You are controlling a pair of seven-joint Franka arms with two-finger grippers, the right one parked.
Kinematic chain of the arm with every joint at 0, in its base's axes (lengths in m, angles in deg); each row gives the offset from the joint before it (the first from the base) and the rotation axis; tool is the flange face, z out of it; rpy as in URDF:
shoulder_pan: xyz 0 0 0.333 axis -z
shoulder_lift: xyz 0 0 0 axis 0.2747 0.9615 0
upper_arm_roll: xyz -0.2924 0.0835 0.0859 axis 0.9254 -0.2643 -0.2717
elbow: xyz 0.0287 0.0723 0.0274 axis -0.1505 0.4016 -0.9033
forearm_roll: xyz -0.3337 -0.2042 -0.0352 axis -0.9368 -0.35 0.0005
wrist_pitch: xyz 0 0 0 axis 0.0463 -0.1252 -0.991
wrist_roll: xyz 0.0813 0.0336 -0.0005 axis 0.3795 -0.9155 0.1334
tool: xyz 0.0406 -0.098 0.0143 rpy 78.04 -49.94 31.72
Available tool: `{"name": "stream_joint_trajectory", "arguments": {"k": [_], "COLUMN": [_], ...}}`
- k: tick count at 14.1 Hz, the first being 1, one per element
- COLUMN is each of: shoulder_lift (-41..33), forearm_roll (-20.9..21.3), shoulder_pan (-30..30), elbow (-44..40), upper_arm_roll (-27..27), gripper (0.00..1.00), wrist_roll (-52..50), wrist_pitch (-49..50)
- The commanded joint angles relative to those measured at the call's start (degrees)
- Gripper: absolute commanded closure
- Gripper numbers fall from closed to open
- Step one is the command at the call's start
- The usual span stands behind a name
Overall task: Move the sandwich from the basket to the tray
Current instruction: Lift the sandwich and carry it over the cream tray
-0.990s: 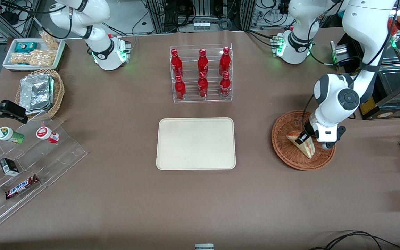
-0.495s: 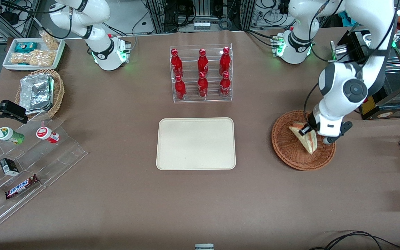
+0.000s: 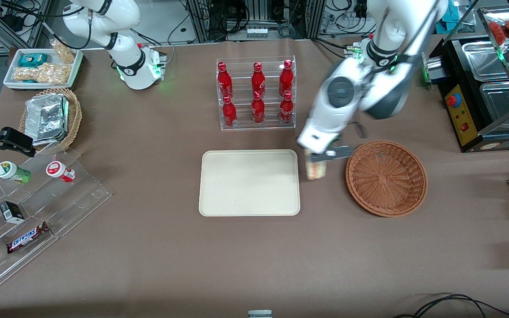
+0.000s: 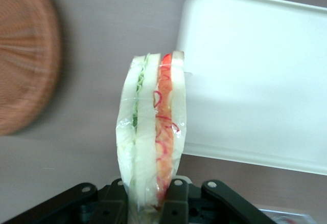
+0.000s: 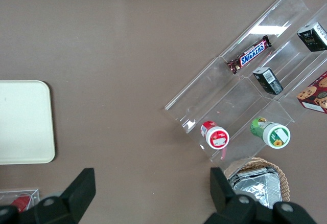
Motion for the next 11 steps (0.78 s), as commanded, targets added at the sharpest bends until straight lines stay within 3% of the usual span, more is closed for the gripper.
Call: {"name": "stream_joint_trajectory", "arguments": {"k": [1, 4, 6, 7, 9, 10, 11], "shoulder_lift": [17.67, 28.50, 33.43, 34.85, 35.12, 35.12, 35.12], "forearm_roll": [2.50, 13.47, 15.43, 15.35, 15.08, 15.17, 15.52], "shoulder_pan": [7.08, 11.06, 13.95, 14.40, 14.84, 14.93, 15.02], "elbow": [-19.26, -29.92, -35.81, -38.36, -39.44, -39.44, -39.44], "upper_arm_roll": [-1.44, -1.27, -1.35, -1.26, -1.26, -1.26, -1.26], "gripper": [0.90, 0.89, 0.85, 0.77, 0.53, 0.19, 0.00], "wrist_roll": [-7.17, -18.42, -21.00, -21.09, -21.18, -21.18, -20.92], "wrist_pitch": [2.66, 2.57, 2.49, 2.75, 2.66, 2.57, 2.49]}}
